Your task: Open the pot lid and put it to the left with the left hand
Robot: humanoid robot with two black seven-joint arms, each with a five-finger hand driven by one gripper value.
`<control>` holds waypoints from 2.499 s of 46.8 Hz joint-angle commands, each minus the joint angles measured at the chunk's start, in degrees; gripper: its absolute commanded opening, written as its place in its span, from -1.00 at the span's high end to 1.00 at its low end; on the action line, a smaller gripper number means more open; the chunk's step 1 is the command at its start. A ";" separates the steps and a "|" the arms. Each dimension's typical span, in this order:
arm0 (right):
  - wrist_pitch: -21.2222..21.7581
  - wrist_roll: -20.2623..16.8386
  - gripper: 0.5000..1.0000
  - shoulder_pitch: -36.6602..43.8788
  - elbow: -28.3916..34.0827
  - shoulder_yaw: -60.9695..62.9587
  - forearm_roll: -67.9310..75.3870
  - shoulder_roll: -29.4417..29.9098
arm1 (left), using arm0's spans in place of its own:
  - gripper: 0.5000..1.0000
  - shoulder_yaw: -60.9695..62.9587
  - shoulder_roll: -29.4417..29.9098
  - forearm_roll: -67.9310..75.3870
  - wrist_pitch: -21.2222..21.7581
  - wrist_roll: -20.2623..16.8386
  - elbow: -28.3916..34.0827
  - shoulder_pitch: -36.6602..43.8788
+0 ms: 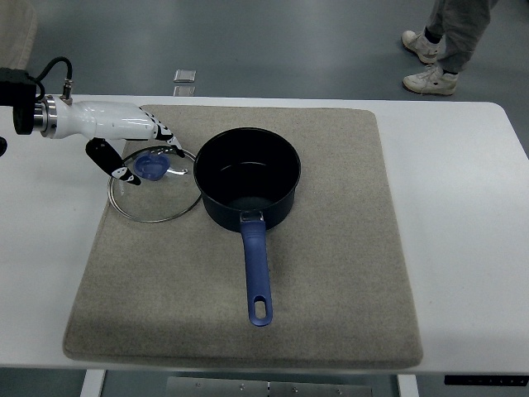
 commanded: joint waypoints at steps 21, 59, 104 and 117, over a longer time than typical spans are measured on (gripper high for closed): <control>0.00 -0.01 -0.67 0.01 -0.01 0.00 0.00 0.00 | -0.57 -11.01 -7.39 -28.27 6.84 0.00 14.83 2.45; 0.00 -0.01 -0.67 -0.08 -0.01 0.00 0.00 0.00 | -0.57 -11.54 -19.79 -85.75 7.81 0.00 30.75 7.63; 0.00 -0.01 -0.67 0.01 -0.01 0.00 0.00 0.00 | -0.55 -16.02 -23.13 -99.65 3.94 0.00 34.97 16.16; 0.00 -0.01 -0.67 -0.08 -0.01 0.00 0.00 0.00 | -0.55 -19.62 -23.22 -99.65 1.22 0.00 37.95 18.27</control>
